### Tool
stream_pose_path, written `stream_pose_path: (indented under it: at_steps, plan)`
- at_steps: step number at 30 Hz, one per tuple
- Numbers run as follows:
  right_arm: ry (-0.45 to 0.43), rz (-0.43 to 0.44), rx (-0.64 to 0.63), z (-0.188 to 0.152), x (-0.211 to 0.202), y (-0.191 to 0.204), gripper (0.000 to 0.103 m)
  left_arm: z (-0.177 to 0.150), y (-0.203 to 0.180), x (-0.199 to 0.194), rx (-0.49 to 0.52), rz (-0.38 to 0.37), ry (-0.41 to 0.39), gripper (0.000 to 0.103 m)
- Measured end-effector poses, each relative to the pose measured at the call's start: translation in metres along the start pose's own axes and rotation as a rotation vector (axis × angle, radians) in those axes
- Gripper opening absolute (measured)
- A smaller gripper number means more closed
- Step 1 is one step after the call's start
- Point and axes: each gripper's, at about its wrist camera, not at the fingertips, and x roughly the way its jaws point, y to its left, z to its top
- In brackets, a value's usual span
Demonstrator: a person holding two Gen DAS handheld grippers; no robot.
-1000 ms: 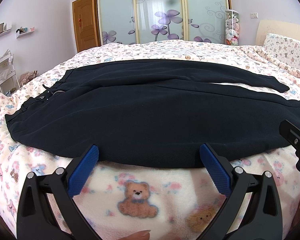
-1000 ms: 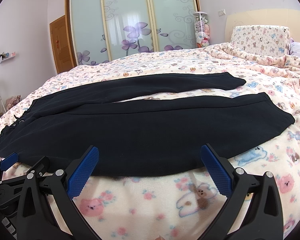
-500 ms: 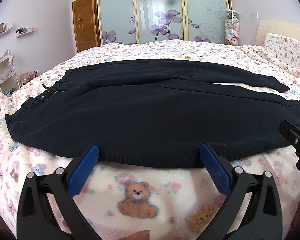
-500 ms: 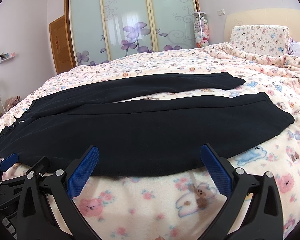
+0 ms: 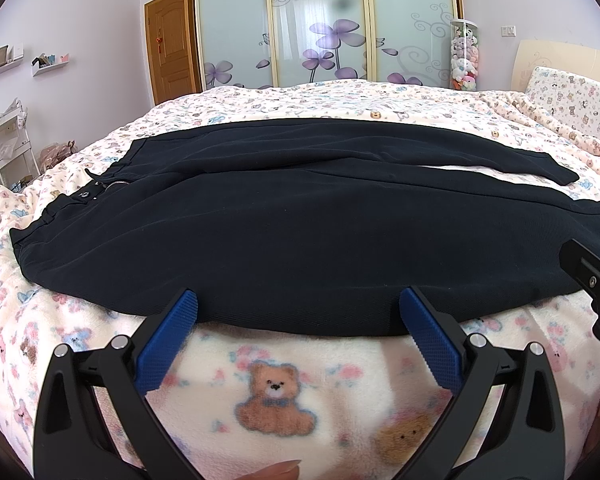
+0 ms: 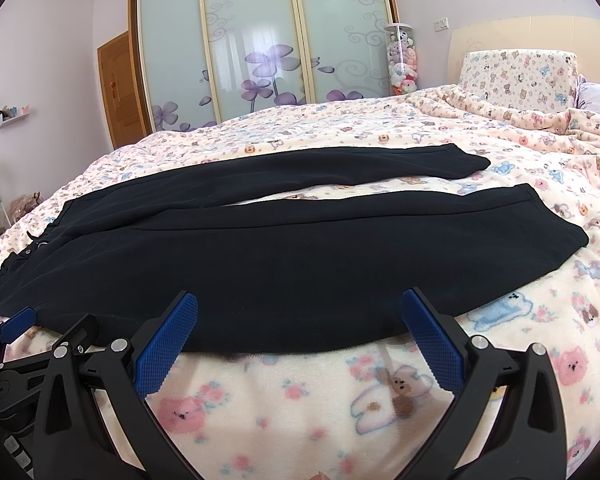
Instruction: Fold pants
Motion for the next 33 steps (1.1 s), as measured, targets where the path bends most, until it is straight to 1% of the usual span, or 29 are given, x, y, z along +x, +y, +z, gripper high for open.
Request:
stream_pose_path:
  at_steps: [20, 23, 24, 26, 27, 29, 30, 31, 32, 33]
  plan:
    - [-0.001, 0.004, 0.003, 0.001, 0.0, 0.0, 0.102, 0.0, 0.0, 0.0, -0.003, -0.004, 0.002, 0.101]
    - [-0.015, 0.027, 0.021, 0.003, -0.003, -0.002, 0.102, 0.0, 0.003, -0.001, -0.018, -0.027, 0.005, 0.101]
    - [-0.025, 0.038, 0.031, 0.004, -0.005, -0.008, 0.102, 0.001, 0.005, -0.002, -0.03, -0.04, 0.007, 0.101]
    - [-0.055, 0.065, 0.048, 0.01, -0.011, -0.017, 0.102, 0.007, 0.014, -0.006, -0.069, -0.083, 0.008, 0.101]
    - [-0.078, 0.085, 0.059, 0.014, -0.014, -0.02, 0.102, 0.008, 0.016, -0.006, -0.071, -0.086, 0.004, 0.101]
    - [-0.133, 0.127, 0.078, 0.024, -0.023, -0.027, 0.102, 0.017, 0.027, -0.014, -0.108, -0.124, -0.021, 0.101]
    - [-0.153, 0.149, 0.084, 0.029, -0.026, -0.03, 0.102, 0.026, 0.036, -0.023, -0.147, -0.146, -0.051, 0.101]
    - [-0.173, 0.173, 0.097, 0.039, -0.029, -0.036, 0.102, 0.033, 0.038, -0.028, -0.165, -0.158, -0.075, 0.101]
    - [-0.18, 0.188, 0.109, 0.047, -0.03, -0.041, 0.102, 0.04, 0.043, -0.035, -0.185, -0.173, -0.112, 0.101]
    - [-0.182, 0.198, 0.122, 0.055, -0.029, -0.046, 0.102, 0.047, 0.049, -0.044, -0.205, -0.184, -0.172, 0.101]
